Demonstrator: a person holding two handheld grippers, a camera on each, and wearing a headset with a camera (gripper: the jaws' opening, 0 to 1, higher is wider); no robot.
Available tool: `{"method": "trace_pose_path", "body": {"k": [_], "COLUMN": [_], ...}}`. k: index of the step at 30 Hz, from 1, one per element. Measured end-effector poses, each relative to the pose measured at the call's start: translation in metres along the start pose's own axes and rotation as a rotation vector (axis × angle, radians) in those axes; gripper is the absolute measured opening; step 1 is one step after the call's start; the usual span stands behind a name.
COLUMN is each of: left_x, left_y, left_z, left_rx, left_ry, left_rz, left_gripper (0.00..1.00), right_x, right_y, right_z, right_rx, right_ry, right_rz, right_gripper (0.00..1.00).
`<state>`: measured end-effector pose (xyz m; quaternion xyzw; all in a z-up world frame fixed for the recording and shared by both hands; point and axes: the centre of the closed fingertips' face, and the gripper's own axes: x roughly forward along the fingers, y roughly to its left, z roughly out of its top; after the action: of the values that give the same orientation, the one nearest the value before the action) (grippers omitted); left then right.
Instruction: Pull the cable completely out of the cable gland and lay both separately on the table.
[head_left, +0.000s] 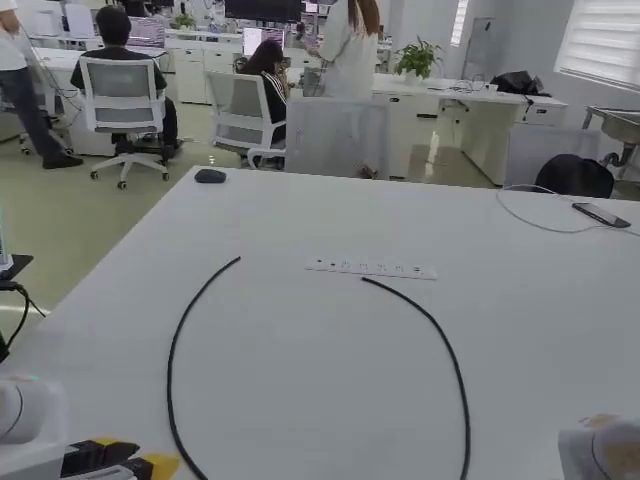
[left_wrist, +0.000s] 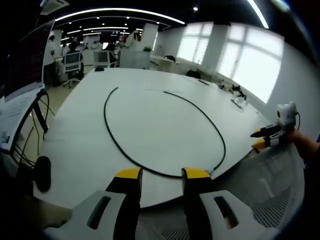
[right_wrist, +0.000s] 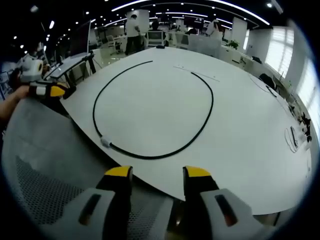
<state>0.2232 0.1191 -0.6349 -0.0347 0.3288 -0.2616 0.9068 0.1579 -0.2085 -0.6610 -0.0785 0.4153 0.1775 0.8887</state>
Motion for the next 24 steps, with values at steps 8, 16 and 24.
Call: {"method": "trace_pose_path", "body": {"k": [8, 16, 24], "left_x": [0.0006, -0.0001, 0.0007], "left_y": [-0.0013, -0.0027, -0.0094], "left_z": [-0.0019, -0.003, 0.0022], "left_rx": [0.0, -0.001, 0.064], "left_ry": [0.012, 0.018, 0.008], "left_rz": [-0.003, -0.003, -0.025], "left_gripper": [0.32, 0.33, 0.33], "right_x": [-0.0004, 0.0, -0.0001], "right_y": [0.0002, 0.0015, 0.001], "right_z": [0.0001, -0.0005, 0.0004], "right_rx": [0.002, 0.0, 0.002], "right_ry": [-0.002, 0.001, -0.003], "right_rz": [0.002, 0.009, 0.008], "right_gripper": [0.42, 0.42, 0.42]}}
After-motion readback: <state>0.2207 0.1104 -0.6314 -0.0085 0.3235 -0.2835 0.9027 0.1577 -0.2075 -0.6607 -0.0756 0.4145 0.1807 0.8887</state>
